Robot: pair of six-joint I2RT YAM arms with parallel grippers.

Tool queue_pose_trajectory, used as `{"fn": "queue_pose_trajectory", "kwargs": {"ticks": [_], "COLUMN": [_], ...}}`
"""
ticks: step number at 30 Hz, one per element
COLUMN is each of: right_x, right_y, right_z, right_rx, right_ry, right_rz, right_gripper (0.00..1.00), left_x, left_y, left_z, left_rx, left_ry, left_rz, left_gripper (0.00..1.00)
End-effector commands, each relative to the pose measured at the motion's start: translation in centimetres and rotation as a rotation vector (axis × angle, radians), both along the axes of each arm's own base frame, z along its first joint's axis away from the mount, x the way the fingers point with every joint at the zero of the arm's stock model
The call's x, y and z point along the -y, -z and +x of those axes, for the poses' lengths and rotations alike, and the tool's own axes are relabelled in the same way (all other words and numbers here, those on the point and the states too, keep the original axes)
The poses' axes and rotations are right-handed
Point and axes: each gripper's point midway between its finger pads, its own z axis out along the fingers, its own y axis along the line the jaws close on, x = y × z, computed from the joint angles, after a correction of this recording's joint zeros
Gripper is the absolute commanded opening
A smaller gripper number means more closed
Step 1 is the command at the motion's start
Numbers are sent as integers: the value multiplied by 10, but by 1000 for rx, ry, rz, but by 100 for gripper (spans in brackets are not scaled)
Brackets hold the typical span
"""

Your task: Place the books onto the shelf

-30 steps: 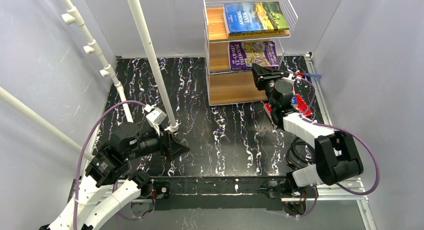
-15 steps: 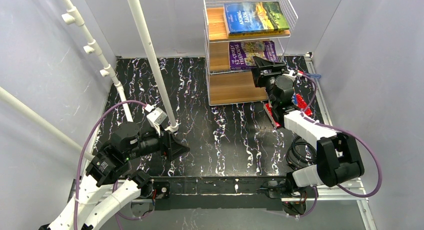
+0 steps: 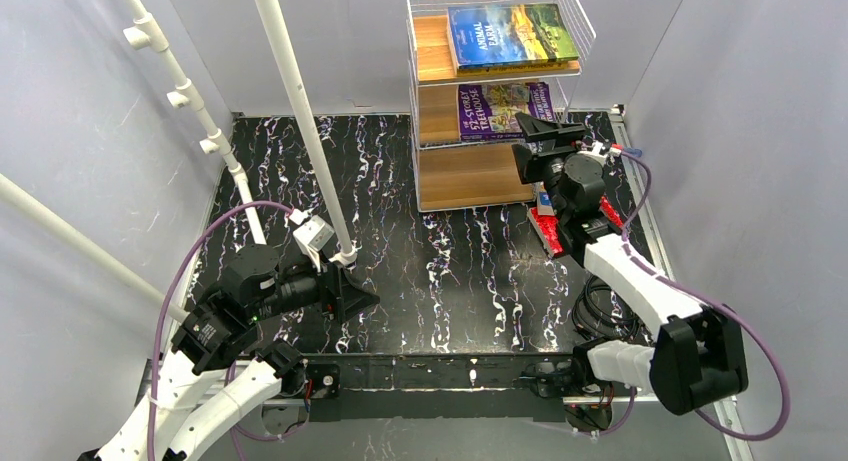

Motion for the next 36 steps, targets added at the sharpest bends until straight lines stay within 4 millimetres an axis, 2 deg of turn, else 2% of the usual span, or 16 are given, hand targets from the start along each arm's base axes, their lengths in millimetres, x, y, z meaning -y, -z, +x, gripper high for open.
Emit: {"fn": "queue_pose_trajectory", "kwargs": {"ticks": [1, 3, 6, 9, 12, 14, 16, 18, 20, 24, 32, 36], "right_x": [10, 15, 38, 70, 91, 90, 81, 71, 62, 53, 53, 53], "right_y": [-3, -3, 2, -8, -9, -11, -15, -18, -16, -7, -6, 0], "right_z": [-17, -25, -41, -59, -62, -57, -50, -42, -34, -22, -3, 7], "right_rx": [-21, -35, -77, -49, -93, -113, -103, -80, -70, -65, -56, -71], "right_ry": [-2, -7, 33, 118, 149, 110, 55, 8, -31, -61, -39, -40], "right_rz": [-81, -139, -276, -417, -663, -769, -820, -832, -825, -804, -802, -791], "right_gripper": [99, 99, 99, 90, 83, 77, 66, 49, 38, 35, 33, 27], "left_x": [-1, -1, -1, -1, 0, 1, 2, 4, 4, 4, 2, 2], "left_y": [-2, -3, -5, -5, -3, -2, -2, -2, -2, -4, -2, -2], "left_z": [-6, -6, -6, -7, -7, -6, -5, -4, -3, -2, -3, -2], "left_rx": [8, 9, 12, 12, 7, 4, 3, 2, 1, 4, -1, 0], "left_ry": [19, 20, 22, 24, 32, 34, 35, 37, 34, 32, 29, 26], "left_rz": [-1, -2, -7, -11, -10, -7, -5, -5, -6, -7, 2, 9], "left_gripper": [64, 63, 63, 63, 63, 63, 63, 63, 63, 63, 64, 63]}}
